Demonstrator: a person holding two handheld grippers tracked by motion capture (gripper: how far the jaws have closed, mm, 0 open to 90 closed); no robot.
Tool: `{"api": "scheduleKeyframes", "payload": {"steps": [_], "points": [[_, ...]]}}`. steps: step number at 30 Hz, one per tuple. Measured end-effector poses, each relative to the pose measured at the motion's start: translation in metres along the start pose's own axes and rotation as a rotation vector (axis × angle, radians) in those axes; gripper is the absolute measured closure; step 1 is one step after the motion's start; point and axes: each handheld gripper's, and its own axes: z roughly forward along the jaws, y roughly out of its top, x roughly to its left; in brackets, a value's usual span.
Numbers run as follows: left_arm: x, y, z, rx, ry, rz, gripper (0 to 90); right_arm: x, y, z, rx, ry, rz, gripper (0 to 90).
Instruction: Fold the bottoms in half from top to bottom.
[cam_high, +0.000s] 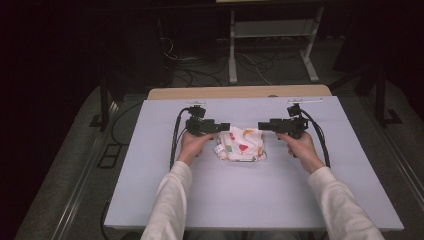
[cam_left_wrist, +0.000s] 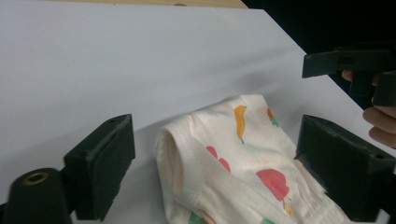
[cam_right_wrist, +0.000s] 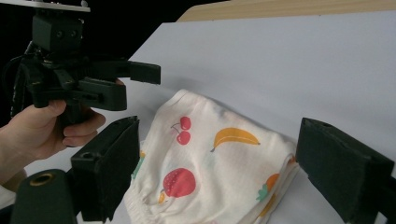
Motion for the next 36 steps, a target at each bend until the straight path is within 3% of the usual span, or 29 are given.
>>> {"api": "scheduleKeyframes", "payload": {"steps": [3, 6, 15, 20, 36], "points": [[-0.003, 0.000, -0.003, 0.008, 0.018, 0.021, 3.5, 0.003, -0.001, -0.003, 0.011, -0.007, -0.005, 3.1], [-0.004, 0.001, -0.007, 0.003, 0.019, 0.027, 1.6, 0.004, -0.002, -0.007, 0.006, -0.013, -0.008, 0.0], [-0.013, -0.003, -0.019, 0.012, 0.031, 0.072, 0.0, 0.006, -0.010, -0.023, 0.007, -0.031, -0.018, 0.0], [-0.015, -0.012, -0.030, -0.013, 0.036, 0.085, 0.0, 0.011, -0.018, -0.032, 0.009, -0.047, -0.040, 0.0], [-0.019, -0.039, -0.061, -0.026, 0.093, 0.130, 0.0, 0.027, -0.042, -0.054, -0.002, -0.073, -0.097, 0.0]]}}
